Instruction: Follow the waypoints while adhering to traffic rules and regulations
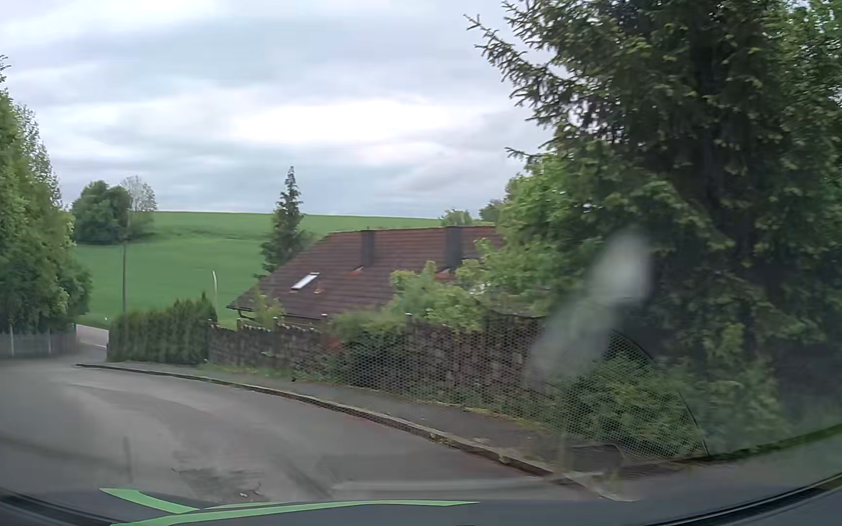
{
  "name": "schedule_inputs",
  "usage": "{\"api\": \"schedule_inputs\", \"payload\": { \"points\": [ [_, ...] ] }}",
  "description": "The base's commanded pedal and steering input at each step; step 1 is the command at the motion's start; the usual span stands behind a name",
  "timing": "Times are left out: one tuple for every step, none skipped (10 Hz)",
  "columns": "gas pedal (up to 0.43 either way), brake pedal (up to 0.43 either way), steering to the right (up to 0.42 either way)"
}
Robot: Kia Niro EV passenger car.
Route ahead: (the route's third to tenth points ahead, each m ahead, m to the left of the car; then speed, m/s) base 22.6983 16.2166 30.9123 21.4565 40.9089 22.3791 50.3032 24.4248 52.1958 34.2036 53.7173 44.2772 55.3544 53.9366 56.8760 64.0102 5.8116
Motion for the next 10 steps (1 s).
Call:
{"api": "schedule_inputs", "payload": {
  "points": [
    [0.0, 0.0, -0.367],
    [0.0, 0.0, -0.358],
    [0.0, 0.0, -0.351],
    [0.0, 0.0, -0.345],
    [0.0, 0.0, -0.332],
    [0.047, 0.0, -0.321],
    [0.067, 0.0, -0.305],
    [0.087, 0.0, -0.29],
    [0.087, 0.0, -0.28],
    [0.098, 0.0, -0.274]
  ]
}}
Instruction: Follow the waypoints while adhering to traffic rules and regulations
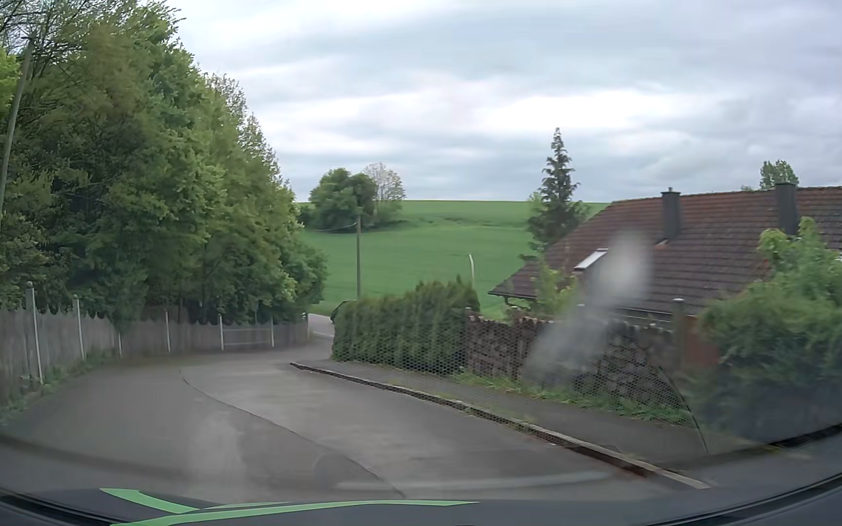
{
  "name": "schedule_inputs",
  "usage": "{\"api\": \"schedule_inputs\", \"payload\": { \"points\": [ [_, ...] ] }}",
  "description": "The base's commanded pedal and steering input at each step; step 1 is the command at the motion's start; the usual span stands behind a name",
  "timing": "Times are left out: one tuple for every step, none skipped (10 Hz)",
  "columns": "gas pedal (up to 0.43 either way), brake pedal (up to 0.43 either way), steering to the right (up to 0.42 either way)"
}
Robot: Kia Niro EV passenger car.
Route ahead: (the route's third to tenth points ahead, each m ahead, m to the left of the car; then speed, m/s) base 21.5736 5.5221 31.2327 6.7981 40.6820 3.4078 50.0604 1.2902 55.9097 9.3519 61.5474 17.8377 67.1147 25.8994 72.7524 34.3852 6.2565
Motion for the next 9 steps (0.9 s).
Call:
{"api": "schedule_inputs", "payload": {
  "points": [
    [0.098, 0.0, -0.267],
    [0.098, 0.0, -0.257],
    [0.098, 0.0, -0.243],
    [0.098, 0.0, -0.228],
    [0.098, 0.0, -0.215],
    [0.0, 0.0, -0.197],
    [0.0, 0.0, -0.179],
    [0.0, 0.0, -0.159],
    [0.0, 0.0, -0.146]
  ]
}}
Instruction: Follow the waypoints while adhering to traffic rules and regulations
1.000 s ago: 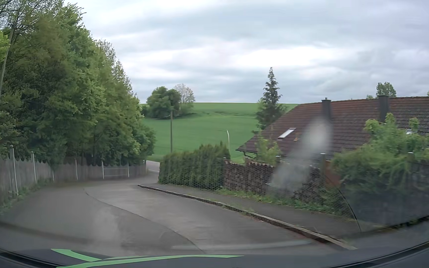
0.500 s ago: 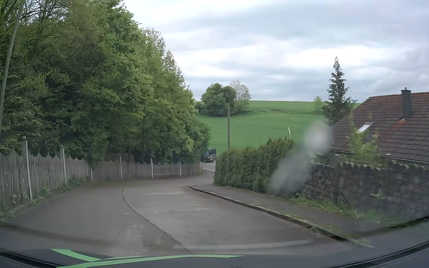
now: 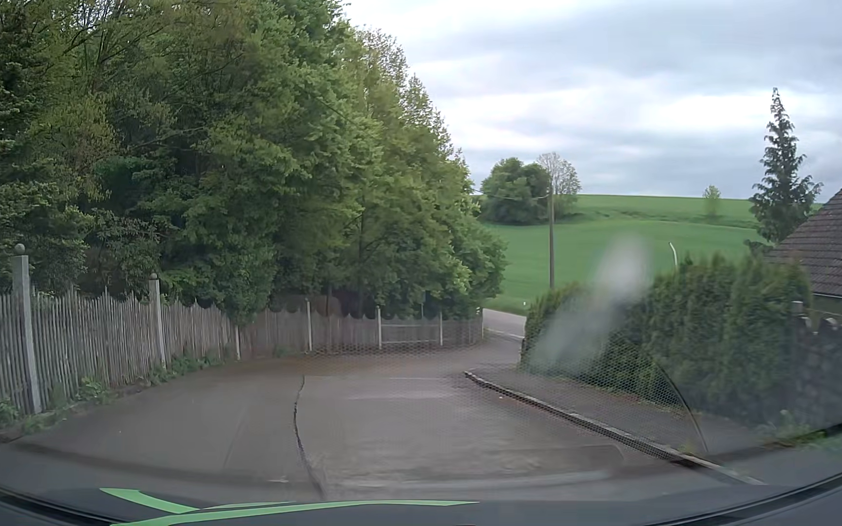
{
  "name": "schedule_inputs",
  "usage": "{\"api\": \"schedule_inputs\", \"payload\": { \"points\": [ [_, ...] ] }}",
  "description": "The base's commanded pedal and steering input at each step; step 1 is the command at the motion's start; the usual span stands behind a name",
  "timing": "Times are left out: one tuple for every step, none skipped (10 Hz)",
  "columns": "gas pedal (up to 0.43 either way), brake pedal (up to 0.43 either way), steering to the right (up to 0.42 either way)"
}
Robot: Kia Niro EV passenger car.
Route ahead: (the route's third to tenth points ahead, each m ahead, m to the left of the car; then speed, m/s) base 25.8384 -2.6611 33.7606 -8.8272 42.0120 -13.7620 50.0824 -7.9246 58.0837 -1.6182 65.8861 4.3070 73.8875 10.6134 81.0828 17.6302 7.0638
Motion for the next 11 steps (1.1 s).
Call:
{"api": "schedule_inputs", "payload": {
  "points": [
    [0.0, 0.0, -0.129],
    [0.0, 0.0, -0.108],
    [0.0, 0.0, -0.09],
    [0.0, 0.0, -0.065],
    [0.0, 0.006, -0.048],
    [0.0, 0.03, -0.037],
    [0.0, 0.049, -0.021],
    [0.0, 0.067, -0.005],
    [0.0, 0.073, 0.004],
    [0.0, 0.079, 0.011],
    [0.0, 0.091, 0.019]
  ]
}}
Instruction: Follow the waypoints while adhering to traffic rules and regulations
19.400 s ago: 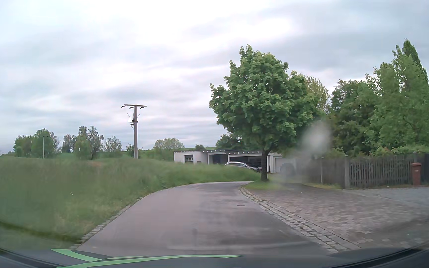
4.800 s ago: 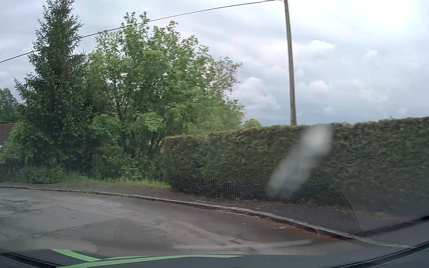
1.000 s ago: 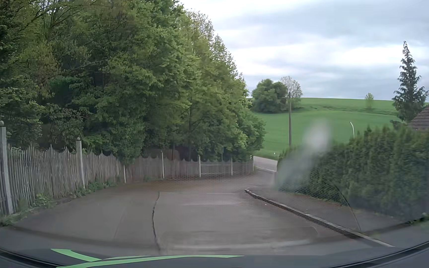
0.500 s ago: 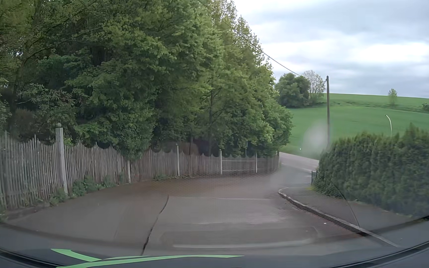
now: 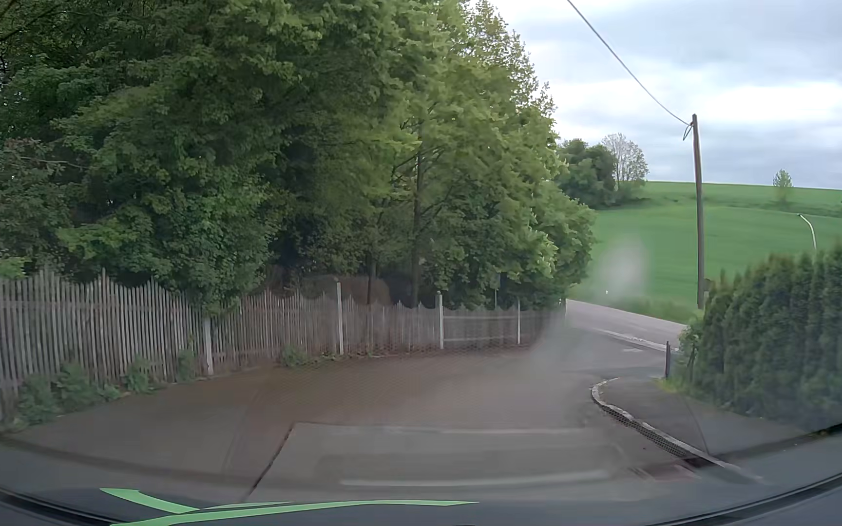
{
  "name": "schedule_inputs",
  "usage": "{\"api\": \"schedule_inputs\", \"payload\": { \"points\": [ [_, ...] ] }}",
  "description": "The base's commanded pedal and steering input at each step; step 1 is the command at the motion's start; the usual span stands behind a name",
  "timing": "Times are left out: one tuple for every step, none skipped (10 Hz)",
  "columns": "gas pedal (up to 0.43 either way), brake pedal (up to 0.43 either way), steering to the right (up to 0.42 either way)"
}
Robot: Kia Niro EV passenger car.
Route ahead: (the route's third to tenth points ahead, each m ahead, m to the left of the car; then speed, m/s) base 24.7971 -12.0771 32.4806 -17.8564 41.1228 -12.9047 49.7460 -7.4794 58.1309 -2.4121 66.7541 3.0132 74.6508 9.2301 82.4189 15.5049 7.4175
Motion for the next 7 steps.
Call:
{"api": "schedule_inputs", "payload": {
  "points": [
    [0.0, 0.104, 0.027],
    [0.0, 0.122, 0.041],
    [0.0, 0.128, 0.051],
    [0.0, 0.14, 0.064],
    [0.0, 0.146, 0.074],
    [0.0, 0.152, 0.085],
    [0.0, 0.165, 0.091]
  ]
}}
